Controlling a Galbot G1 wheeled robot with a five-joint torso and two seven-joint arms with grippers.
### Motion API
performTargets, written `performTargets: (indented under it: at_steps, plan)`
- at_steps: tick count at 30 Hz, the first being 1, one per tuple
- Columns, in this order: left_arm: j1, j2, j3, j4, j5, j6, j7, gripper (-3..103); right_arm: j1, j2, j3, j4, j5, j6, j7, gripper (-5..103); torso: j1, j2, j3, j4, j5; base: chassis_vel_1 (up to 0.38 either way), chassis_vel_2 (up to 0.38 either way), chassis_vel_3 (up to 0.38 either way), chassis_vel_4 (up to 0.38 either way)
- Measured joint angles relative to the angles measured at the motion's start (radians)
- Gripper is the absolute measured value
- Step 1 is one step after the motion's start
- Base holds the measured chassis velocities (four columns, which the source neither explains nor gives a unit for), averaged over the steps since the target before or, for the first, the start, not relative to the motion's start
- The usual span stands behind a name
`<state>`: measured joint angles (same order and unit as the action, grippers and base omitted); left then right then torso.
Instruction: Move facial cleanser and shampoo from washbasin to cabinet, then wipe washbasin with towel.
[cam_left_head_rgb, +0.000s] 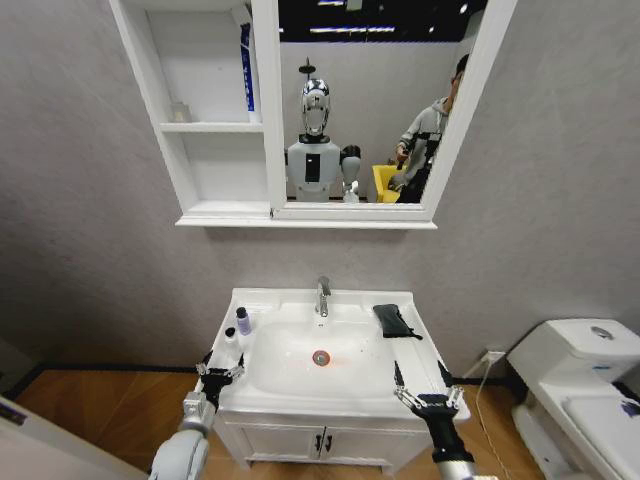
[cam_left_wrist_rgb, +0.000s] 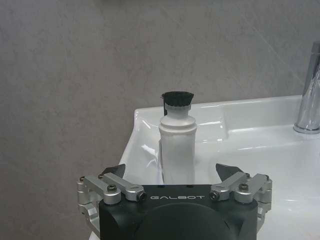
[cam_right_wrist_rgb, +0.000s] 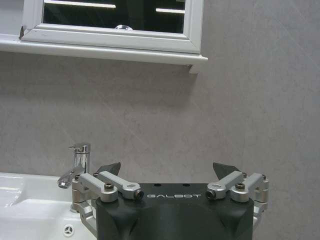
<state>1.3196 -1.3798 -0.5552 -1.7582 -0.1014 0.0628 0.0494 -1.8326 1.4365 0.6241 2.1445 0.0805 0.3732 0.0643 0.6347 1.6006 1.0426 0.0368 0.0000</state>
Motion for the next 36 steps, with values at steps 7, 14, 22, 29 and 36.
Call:
performTargets:
  at_steps: [7, 14, 22, 29, 36]
  plan:
    - [-0.015, -0.023, -0.001, 0.033, -0.002, -0.025, 0.016, 80, -0.004, 0.001, 0.005, 0.003, -0.005, -0.003, 0.002, 100, 0.000, 0.000, 0.000, 0.0002, 0.0000, 0.000, 0.000, 0.000, 0.000]
    - [-0.028, -0.023, -0.004, 0.043, -0.004, -0.030, 0.021, 52, -0.008, 0.003, 0.002, 0.005, -0.013, -0.003, 0.004, 100, 0.000, 0.000, 0.000, 0.0003, 0.0000, 0.000, 0.000, 0.000, 0.000]
    - [-0.017, -0.026, -0.007, 0.019, -0.016, -0.027, 0.018, 30, -0.008, 0.001, 0.004, 0.006, -0.013, 0.000, 0.006, 100, 0.000, 0.000, 0.000, 0.0001, 0.0000, 0.000, 0.000, 0.000, 0.000]
    - [0.050, 0.024, -0.024, -0.147, -0.046, 0.008, 0.005, 30, 0.002, 0.003, 0.001, 0.006, -0.013, 0.000, 0.006, 100, 0.000, 0.000, 0.000, 0.0003, 0.0000, 0.000, 0.000, 0.000, 0.000]
    - [0.112, 0.182, -0.082, -0.507, -0.191, 0.194, -0.031, 30, 0.013, 0.020, -0.019, 0.009, -0.028, -0.010, 0.006, 100, 0.000, 0.000, 0.000, 0.0002, 0.0000, 0.000, 0.000, 0.000, 0.000]
